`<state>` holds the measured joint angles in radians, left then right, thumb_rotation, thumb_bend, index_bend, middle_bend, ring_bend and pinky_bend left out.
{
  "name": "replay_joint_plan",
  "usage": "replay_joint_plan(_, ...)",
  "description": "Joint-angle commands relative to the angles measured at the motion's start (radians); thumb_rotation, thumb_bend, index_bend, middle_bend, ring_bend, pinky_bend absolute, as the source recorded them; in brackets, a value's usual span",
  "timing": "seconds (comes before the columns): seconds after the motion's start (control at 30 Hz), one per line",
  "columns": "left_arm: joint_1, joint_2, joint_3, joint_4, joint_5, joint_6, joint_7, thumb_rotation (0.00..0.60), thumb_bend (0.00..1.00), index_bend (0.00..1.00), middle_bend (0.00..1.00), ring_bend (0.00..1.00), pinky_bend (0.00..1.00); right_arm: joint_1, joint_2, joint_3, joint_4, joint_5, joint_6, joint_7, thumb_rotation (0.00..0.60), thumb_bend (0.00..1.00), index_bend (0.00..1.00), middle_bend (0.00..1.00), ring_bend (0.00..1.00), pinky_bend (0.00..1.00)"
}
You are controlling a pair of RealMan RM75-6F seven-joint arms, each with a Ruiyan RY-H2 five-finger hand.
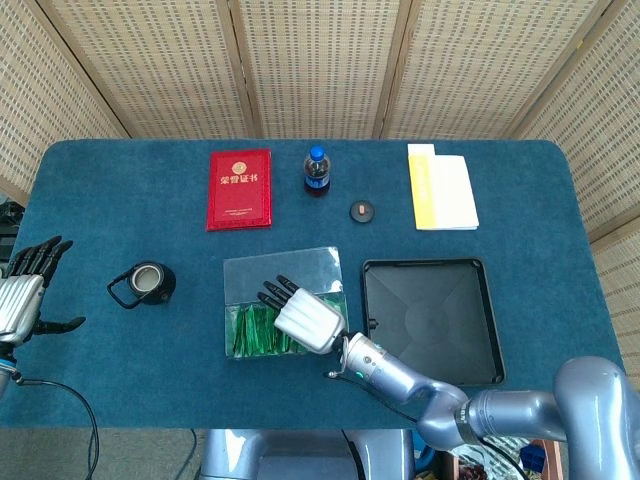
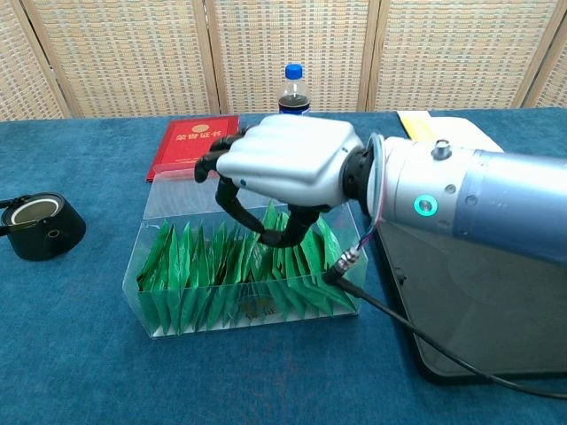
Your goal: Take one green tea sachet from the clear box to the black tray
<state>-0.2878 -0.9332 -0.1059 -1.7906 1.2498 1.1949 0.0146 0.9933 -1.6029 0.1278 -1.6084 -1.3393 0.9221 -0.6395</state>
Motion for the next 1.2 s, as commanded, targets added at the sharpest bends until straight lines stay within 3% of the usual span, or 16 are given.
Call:
replay_joint_plan(0.03, 0.001, 0.001, 0.001, -0.001, 0.003, 0.002, -0.002, 0.6, 0.1, 0.0, 0.0, 0.0, 0.0, -0.009, 0.024, 0.003, -0.027, -0.007, 0.013, -0.005, 0.6, 0.58, 0.69, 0.23, 0.12, 0.2)
replay_joint_plan(0.67, 0.009, 0.007, 0.005, -0.01, 0.025, 0.018, -0.01, 0.6, 0.1, 0.0, 0.0, 0.0, 0.0, -0.061, 0.198, 0.012, -0.224, -0.063, 0.086, -0.028, 0.6, 0.58, 0.69, 0.24, 0.12, 0.2)
replay_joint_plan(1.2, 0.01, 0.011, 0.003, -0.01, 0.024, 0.018, -0.016, 0.6, 0.1, 0.0, 0.0, 0.0, 0.0, -0.092, 0.288, 0.04, -0.282, -0.104, 0.13, -0.032, 0.6, 0.58, 0.69, 0.24, 0.12, 0.2)
